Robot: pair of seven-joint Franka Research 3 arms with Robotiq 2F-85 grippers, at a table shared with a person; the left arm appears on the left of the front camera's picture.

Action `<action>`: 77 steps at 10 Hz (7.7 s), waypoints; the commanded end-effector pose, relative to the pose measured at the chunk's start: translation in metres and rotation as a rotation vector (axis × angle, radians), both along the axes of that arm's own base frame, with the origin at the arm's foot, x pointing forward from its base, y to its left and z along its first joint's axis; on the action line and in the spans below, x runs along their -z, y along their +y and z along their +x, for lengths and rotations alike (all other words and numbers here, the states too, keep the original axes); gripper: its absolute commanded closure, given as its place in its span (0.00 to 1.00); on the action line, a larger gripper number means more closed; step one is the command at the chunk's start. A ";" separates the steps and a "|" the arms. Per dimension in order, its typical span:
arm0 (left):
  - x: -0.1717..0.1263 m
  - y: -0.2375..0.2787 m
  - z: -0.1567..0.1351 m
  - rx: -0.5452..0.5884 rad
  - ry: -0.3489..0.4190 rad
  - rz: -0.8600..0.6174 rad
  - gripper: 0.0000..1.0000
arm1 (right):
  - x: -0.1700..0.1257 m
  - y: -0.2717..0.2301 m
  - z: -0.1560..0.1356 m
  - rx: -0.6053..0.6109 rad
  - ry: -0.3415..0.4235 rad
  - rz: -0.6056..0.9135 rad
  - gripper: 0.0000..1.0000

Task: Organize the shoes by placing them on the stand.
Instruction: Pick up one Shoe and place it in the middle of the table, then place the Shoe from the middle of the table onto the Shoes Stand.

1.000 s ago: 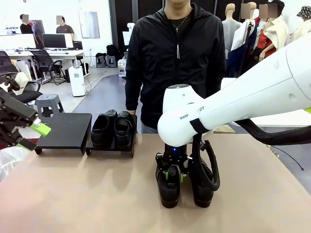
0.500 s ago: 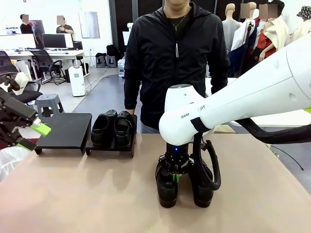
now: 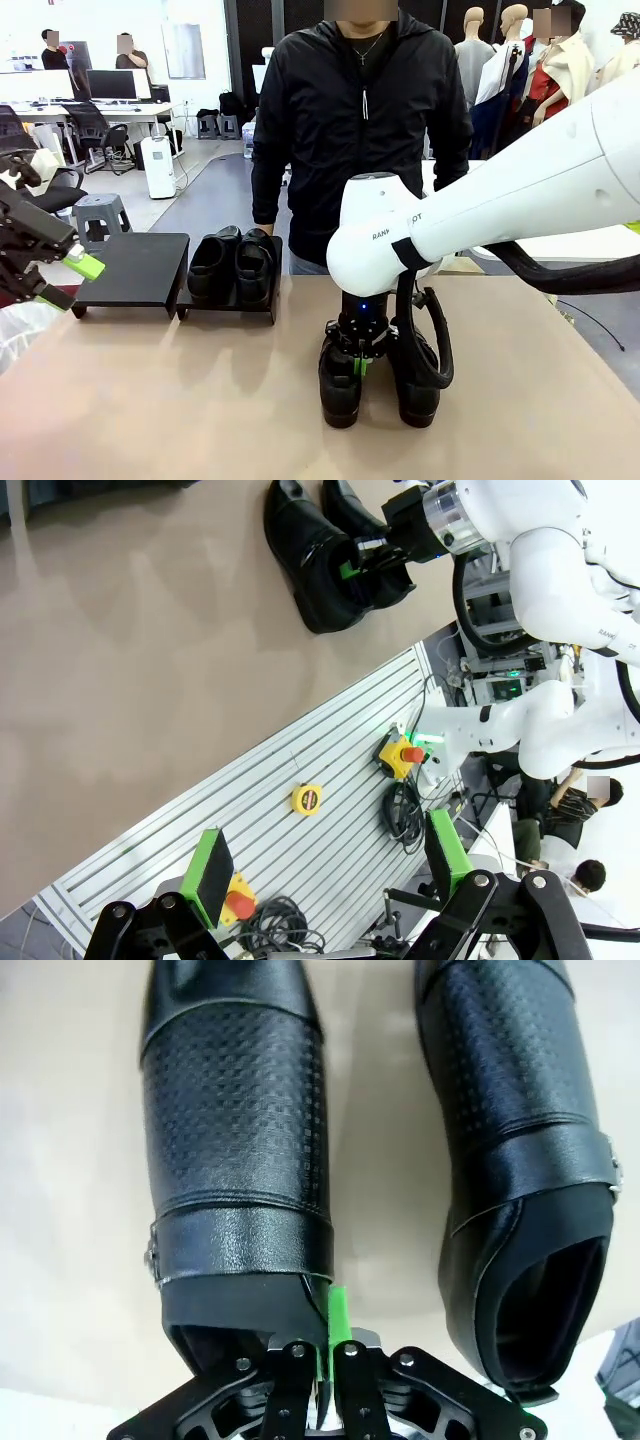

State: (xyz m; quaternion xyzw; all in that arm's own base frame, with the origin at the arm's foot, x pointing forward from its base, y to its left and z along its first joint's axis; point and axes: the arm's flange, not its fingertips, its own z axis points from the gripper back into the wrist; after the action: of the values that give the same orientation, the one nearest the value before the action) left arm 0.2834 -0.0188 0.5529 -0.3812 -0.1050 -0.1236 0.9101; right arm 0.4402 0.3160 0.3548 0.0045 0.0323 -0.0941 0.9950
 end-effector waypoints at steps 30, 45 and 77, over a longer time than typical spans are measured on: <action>0.000 0.002 0.001 0.020 -0.011 -0.022 0.00 | -0.004 0.125 -0.097 -0.221 -0.058 0.321 0.30; 0.000 0.002 0.001 0.020 -0.011 -0.022 0.00 | -0.195 -0.242 -0.149 -0.113 -0.207 0.615 0.00; 0.168 -0.304 -0.002 -0.181 0.007 0.619 0.00 | -0.191 -0.276 -0.154 -0.068 -0.249 0.651 0.00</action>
State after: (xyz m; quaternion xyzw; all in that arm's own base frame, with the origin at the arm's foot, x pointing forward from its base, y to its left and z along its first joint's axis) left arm 0.2715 -0.3112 0.3935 -0.0844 -0.0818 -0.0775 0.9900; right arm 0.2841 0.0412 0.5437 0.3215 -0.0597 -0.0543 0.9435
